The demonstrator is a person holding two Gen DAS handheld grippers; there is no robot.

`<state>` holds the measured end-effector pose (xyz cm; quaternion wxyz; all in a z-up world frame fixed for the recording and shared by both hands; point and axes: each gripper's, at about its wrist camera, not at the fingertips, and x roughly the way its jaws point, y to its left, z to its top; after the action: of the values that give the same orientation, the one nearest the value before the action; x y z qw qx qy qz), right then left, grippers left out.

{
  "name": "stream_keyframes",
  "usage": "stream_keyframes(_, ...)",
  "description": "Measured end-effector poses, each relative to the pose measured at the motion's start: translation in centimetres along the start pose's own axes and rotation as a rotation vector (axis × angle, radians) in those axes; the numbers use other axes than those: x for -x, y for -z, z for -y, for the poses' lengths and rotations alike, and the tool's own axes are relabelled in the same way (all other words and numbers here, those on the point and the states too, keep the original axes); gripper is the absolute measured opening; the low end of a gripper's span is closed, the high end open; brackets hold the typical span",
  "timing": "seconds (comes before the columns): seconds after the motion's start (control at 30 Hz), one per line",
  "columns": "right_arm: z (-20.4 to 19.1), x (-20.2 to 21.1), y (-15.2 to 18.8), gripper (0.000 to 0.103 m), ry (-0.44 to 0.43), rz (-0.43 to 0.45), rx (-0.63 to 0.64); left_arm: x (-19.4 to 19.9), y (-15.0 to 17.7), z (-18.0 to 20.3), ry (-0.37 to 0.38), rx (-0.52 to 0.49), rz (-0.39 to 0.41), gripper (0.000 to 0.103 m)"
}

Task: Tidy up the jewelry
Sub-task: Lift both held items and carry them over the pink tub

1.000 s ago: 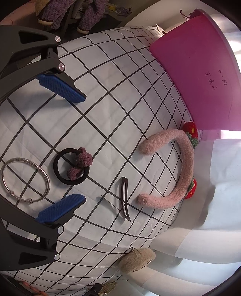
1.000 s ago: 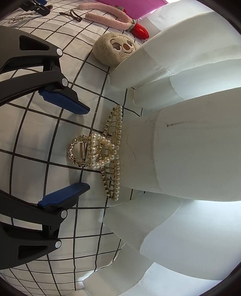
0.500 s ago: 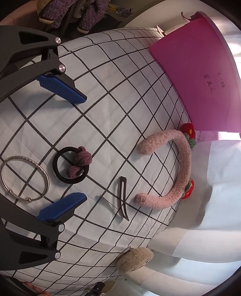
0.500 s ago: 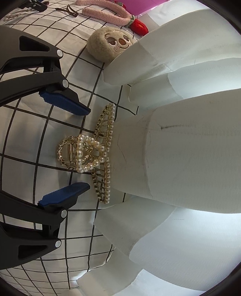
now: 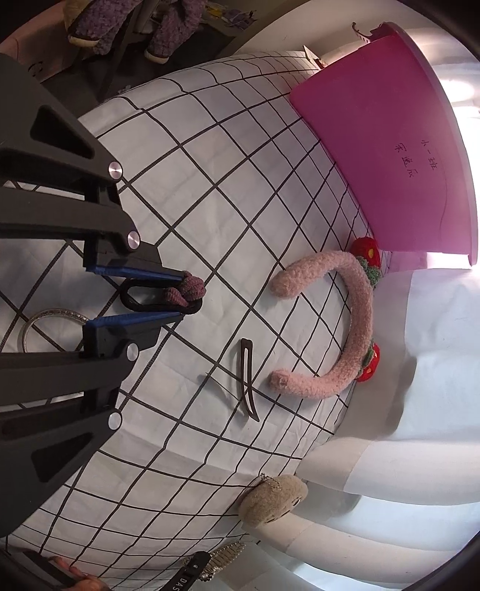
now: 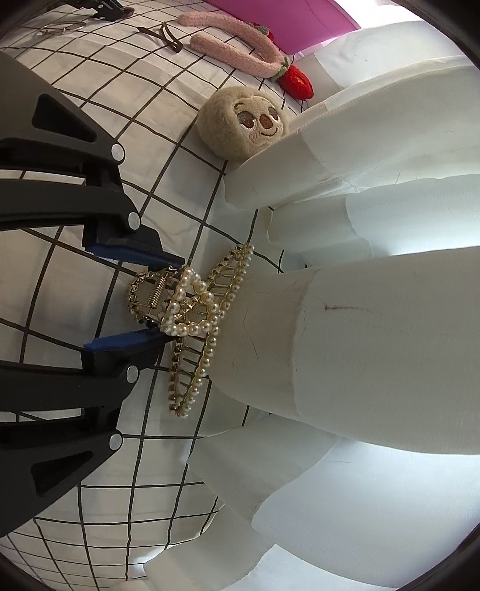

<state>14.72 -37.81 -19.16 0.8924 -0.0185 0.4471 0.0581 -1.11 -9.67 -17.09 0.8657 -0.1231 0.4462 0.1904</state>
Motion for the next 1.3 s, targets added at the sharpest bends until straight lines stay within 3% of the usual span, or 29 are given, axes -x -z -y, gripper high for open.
stream_keyframes(0.23,-0.7,3.1,1.2,0.031,-0.048,0.016,0.032,1.9,0.3,-0.9,0.04,0.006,0.007,0.015)
stream_keyframes(0.47,-1.6,5.8,1.8,0.031,-0.111,0.015,0.085,4.6,0.0,-1.9,0.025,-0.002,0.011,0.015)
stream_keyframes(0.9,-1.6,9.8,1.0,0.031,-0.192,-0.008,0.209,10.0,-0.8,-2.0,0.031,0.02,0.042,0.015)
stream_keyframes(1.3,-5.8,14.5,-1.9,0.031,-0.349,0.073,0.321,15.4,-2.5,-4.1,-0.001,0.087,0.123,0.015)
